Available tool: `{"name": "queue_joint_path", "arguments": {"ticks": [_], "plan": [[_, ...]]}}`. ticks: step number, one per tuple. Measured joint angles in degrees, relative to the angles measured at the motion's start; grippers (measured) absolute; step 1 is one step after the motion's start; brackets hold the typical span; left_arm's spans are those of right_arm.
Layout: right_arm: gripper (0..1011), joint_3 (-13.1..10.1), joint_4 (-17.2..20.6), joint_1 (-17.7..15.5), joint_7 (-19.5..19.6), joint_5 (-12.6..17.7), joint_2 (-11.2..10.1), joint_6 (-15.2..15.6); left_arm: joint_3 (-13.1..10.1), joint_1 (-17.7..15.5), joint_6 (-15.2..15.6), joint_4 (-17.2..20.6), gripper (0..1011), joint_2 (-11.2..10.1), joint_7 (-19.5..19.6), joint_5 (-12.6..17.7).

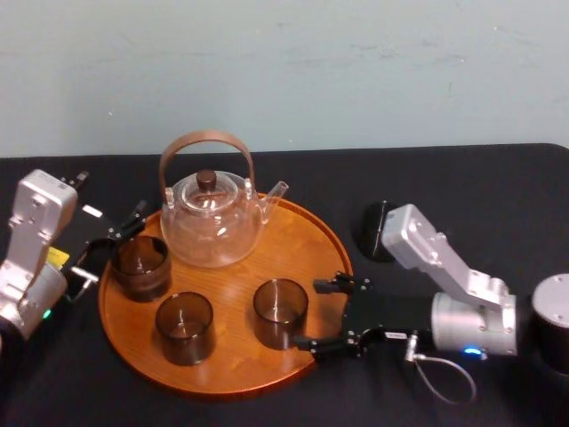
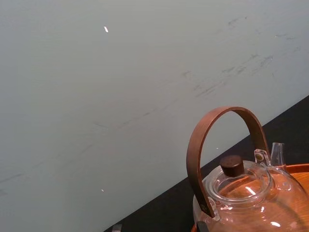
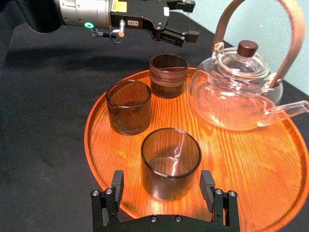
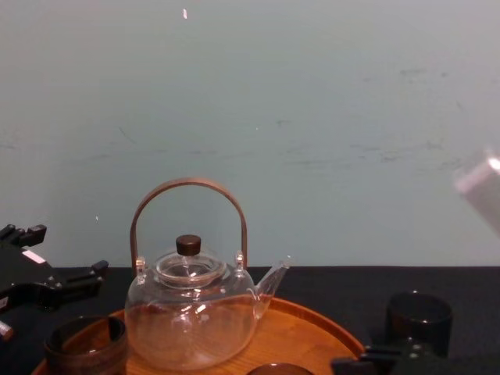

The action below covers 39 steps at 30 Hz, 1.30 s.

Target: Pick up the glass from the table and place it on the tray.

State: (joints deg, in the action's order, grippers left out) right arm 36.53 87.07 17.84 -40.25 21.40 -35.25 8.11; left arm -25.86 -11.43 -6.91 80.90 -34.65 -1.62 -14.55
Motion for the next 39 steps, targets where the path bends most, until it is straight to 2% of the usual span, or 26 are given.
{"name": "queue_joint_path", "arguments": {"ticks": [1,3,6,10,11,12,13,20,30,32,39], "plan": [[1002,0.0,0.0,0.0,0.0,0.0,0.0,0.0,0.0,0.0,0.0,0.0,1001,0.0,0.0,0.0],[1002,-1.2,1.7,-1.5,0.3,0.8,-1.8,-0.7,0.0,0.0,0.0,0.0,1001,0.0,0.0,0.0],[1002,-2.2,2.9,-2.8,0.9,1.5,-3.0,-1.3,0.0,0.0,0.0,0.0,1001,0.0,0.0,0.0],[1002,-4.8,4.8,-5.4,2.6,2.9,-5.0,-2.2,0.0,0.0,0.0,0.0,1001,0.0,0.0,0.0],[1002,-4.8,4.8,-5.4,2.6,2.9,-5.0,-2.2,0.0,0.0,0.0,0.0,1001,0.0,0.0,0.0],[1002,-6.2,5.6,-6.6,3.5,3.6,-5.9,-2.6,0.0,0.0,0.0,0.0,1001,0.0,0.0,0.0],[1002,-6.2,5.6,-6.6,3.5,3.6,-5.9,-2.6,0.0,0.0,0.0,0.0,1001,0.0,0.0,0.0],[1002,-10.3,7.3,-10.2,6.2,5.2,-7.6,-3.6,0.0,0.0,0.0,0.0,1001,0.0,0.0,0.0],[1002,-14.9,8.0,-13.9,11.1,6.4,-6.9,-3.0,0.0,0.0,0.0,0.0,1001,0.0,0.0,0.0],[1002,-16.0,7.9,-14.4,13.0,6.5,-6.1,-1.8,0.0,0.0,0.0,0.0,1001,0.0,0.0,0.0],[1002,-17.4,6.4,-14.2,15.8,6.3,-4.1,1.1,0.0,0.0,0.0,0.0,1001,0.0,0.0,0.0]]}}
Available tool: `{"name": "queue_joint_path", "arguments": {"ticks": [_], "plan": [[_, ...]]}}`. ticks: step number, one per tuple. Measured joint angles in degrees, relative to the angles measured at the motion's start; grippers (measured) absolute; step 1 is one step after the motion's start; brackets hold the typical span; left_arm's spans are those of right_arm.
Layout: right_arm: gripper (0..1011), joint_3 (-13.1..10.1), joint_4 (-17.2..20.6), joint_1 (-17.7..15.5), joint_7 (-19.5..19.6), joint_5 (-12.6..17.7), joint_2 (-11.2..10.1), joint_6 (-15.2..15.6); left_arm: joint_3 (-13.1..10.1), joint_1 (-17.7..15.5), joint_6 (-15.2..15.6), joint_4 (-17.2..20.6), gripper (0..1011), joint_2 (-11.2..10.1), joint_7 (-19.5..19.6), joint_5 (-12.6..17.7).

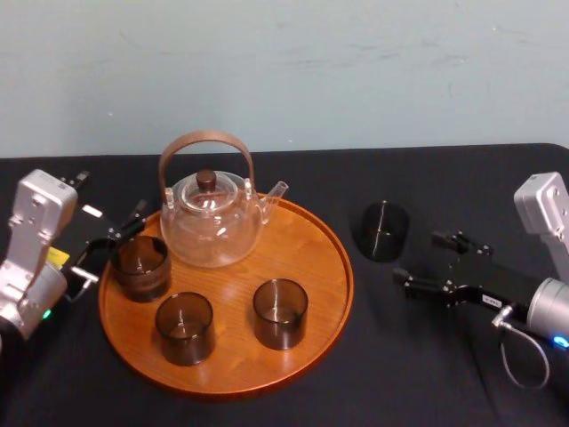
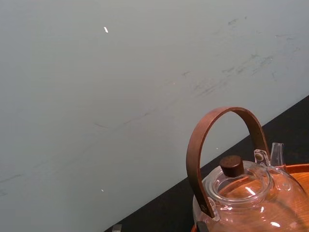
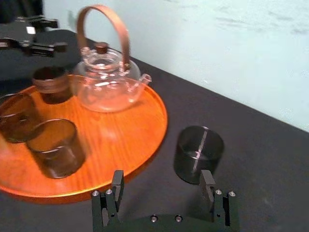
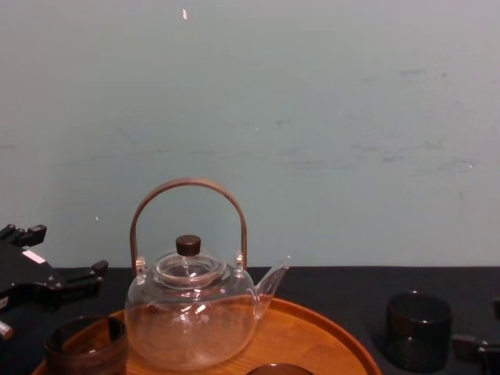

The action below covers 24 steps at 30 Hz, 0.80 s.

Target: Pick up the glass from the table and place it on the tray.

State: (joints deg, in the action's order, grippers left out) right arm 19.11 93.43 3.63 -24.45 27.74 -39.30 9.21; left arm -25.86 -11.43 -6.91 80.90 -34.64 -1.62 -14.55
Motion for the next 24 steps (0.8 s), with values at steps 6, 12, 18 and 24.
{"name": "queue_joint_path", "arguments": {"ticks": [6,12,18,24], "plan": [[1002,-0.5,-2.1,1.2,1.2,-0.2,1.9,2.9,0.0,0.0,0.0,0.0,1002,0.0,0.0,0.0],[1002,-0.7,-3.6,2.3,1.5,-0.3,3.2,4.4,0.0,0.0,0.0,0.0,1001,0.0,0.0,0.0],[1002,-0.8,-5.3,3.8,1.8,-0.1,4.5,6.1,0.0,0.0,0.0,0.0,1001,0.0,0.0,0.0],[1002,-0.1,-7.3,6.0,1.8,-0.4,5.6,7.3,0.0,0.0,0.0,0.0,1001,0.0,0.0,0.0]]}}
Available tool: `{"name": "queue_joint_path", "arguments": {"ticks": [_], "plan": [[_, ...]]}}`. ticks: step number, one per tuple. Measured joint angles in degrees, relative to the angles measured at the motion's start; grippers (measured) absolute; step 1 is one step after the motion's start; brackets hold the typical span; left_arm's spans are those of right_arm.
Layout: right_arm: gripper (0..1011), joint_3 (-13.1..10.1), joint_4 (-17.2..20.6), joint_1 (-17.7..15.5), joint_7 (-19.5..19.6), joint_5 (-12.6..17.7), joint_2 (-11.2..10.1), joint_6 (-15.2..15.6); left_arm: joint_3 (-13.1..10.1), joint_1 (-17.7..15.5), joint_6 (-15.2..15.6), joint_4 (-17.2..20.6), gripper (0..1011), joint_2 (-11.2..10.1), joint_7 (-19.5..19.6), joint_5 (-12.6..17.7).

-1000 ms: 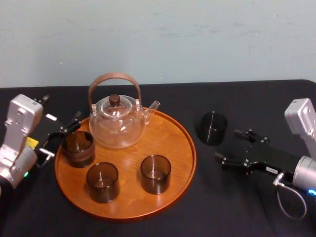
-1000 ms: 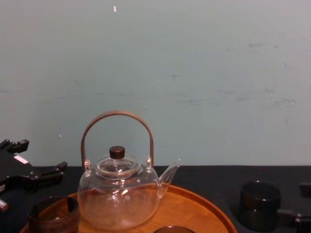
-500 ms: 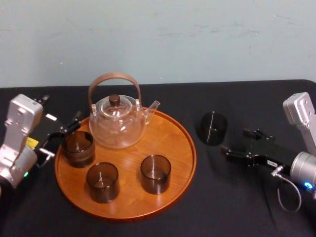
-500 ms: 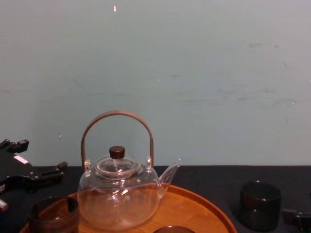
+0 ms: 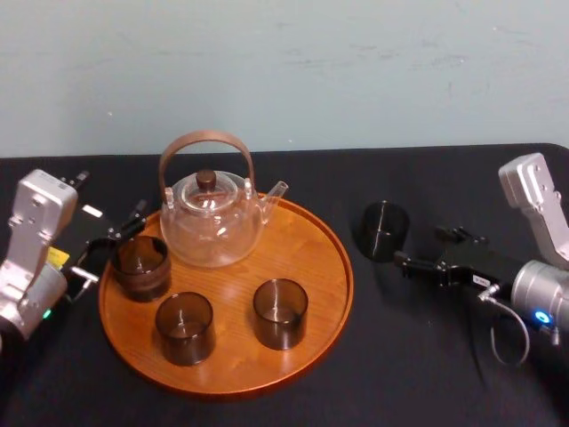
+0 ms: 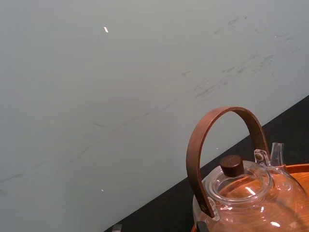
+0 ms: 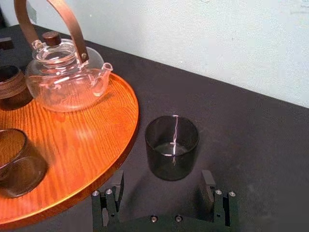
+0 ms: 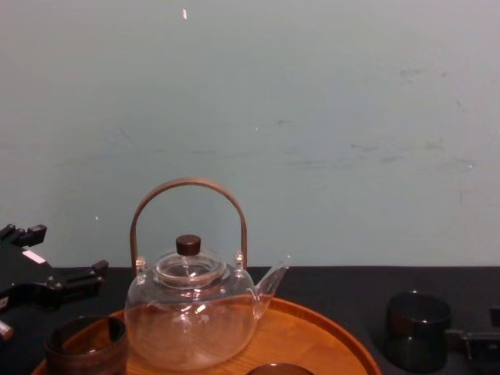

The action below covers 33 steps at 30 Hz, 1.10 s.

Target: Pick up the glass from the table and place it on the tray.

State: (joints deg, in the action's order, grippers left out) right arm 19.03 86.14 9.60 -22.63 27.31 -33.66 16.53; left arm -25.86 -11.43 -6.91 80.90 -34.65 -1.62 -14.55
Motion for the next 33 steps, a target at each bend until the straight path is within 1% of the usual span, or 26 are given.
{"name": "queue_joint_path", "arguments": {"ticks": [8,9,14,33], "plan": [[1002,1.5,-3.8,3.6,-0.2,-1.8,1.6,0.6,0.0,0.0,0.0,0.0,1001,0.0,0.0,0.0],[1002,1.5,-3.8,3.6,-0.2,-1.8,1.6,0.6,0.0,0.0,0.0,0.0,1001,0.0,0.0,0.0],[1002,2.2,-6.1,5.7,-0.3,-3.1,2.8,0.7,0.0,0.0,0.0,0.0,1001,0.0,0.0,0.0],[1002,3.5,-10.3,9.9,-1.6,-6.2,5.1,0.7,0.0,0.0,0.0,0.0,1001,0.0,0.0,0.0]]}}
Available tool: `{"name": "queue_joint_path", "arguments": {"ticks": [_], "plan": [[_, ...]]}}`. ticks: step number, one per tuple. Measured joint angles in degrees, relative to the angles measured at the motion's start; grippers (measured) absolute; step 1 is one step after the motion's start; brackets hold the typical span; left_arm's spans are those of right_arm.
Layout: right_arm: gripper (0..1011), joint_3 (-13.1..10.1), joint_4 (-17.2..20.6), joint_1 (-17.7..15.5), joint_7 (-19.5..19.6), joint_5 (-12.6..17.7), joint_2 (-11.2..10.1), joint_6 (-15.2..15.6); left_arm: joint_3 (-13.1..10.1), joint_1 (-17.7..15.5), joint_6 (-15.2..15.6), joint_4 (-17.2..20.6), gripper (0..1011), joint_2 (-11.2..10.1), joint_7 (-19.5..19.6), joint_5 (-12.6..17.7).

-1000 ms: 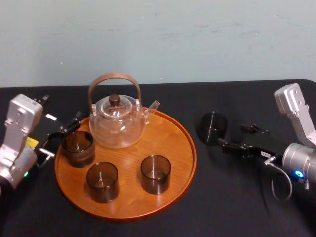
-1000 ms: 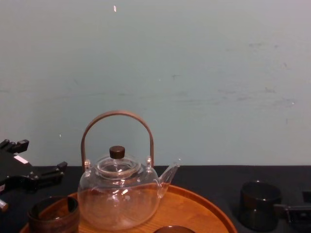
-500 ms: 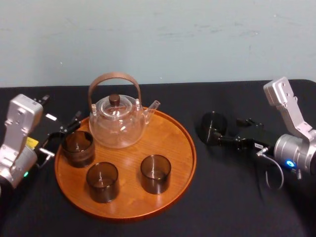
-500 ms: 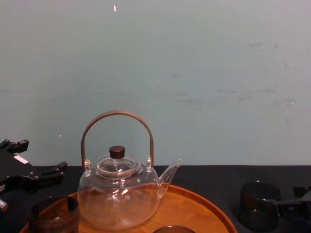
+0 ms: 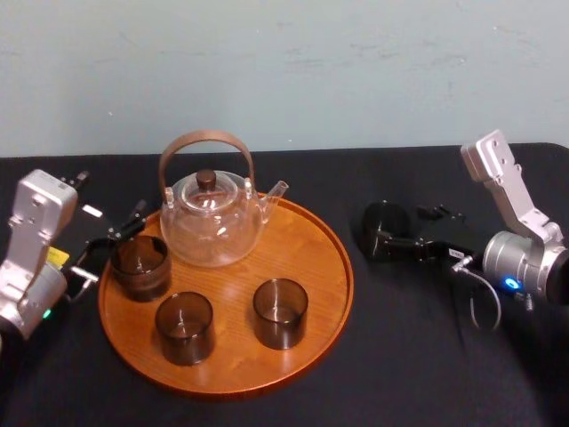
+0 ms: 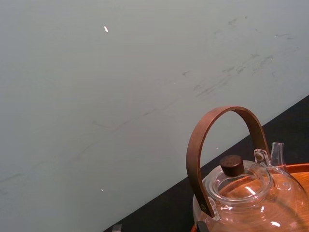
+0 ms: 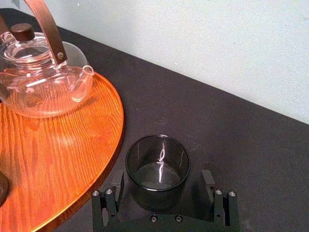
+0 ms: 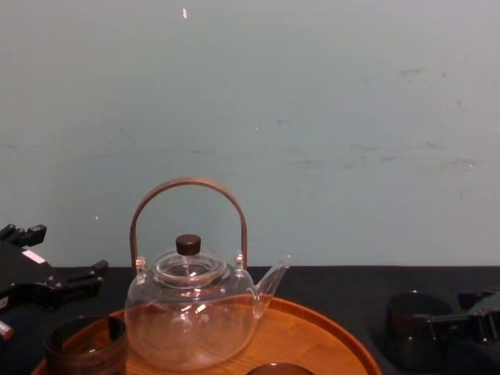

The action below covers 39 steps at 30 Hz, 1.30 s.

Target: Pick up the glass from the table and place it on the tray.

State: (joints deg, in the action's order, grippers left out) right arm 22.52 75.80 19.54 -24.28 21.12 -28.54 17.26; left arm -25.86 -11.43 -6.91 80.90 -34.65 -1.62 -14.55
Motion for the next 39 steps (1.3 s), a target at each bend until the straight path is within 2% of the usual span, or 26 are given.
{"name": "queue_joint_path", "arguments": {"ticks": [24,39], "plan": [[1002,1.3,-5.2,4.8,-1.5,-2.5,3.0,0.6,0.0,0.0,0.0,0.0,1001,0.0,0.0,0.0],[1002,1.5,-6.6,5.5,-1.9,-3.0,4.0,0.8,0.0,0.0,0.0,0.0,1001,0.0,0.0,0.0]]}}
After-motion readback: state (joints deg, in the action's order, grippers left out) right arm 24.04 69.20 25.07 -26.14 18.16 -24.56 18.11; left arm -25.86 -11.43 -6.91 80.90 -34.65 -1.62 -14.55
